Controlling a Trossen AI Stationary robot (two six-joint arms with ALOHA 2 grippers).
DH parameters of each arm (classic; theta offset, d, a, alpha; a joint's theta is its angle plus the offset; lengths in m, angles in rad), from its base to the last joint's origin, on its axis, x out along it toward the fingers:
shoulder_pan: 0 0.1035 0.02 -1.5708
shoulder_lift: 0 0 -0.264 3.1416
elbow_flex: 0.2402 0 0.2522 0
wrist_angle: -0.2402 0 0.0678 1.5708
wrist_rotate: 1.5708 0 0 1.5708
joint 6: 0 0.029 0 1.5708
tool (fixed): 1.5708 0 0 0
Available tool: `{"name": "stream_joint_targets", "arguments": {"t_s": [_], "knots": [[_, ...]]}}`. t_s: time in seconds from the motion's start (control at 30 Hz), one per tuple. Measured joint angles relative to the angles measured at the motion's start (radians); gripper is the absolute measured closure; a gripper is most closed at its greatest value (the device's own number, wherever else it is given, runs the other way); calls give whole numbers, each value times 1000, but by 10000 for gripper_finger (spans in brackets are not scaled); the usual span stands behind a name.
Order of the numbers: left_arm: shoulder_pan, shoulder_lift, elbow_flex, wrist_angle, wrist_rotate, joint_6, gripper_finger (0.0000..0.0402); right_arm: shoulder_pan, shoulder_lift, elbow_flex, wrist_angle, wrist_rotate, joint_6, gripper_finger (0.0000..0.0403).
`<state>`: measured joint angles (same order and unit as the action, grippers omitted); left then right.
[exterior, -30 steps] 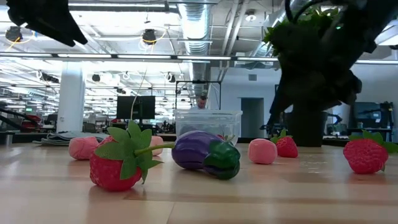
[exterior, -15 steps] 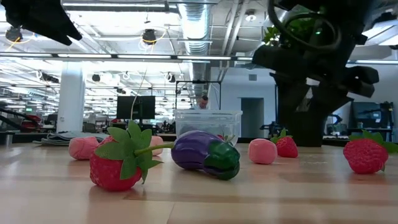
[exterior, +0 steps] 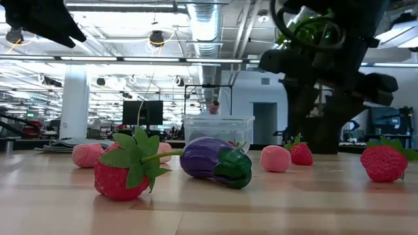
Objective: Pick and placing Produce into tupperware
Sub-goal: Put the strawberry into the transparent bin
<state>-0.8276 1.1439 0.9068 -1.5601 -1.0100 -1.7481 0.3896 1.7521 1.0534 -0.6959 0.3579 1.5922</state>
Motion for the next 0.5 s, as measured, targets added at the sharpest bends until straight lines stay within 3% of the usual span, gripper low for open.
{"name": "stream_joint_targets", "arguments": {"t_s": [0.5], "knots": [[0,0,0,7,1,0,122,-17,79,0,73,-48,-30,143]]}}
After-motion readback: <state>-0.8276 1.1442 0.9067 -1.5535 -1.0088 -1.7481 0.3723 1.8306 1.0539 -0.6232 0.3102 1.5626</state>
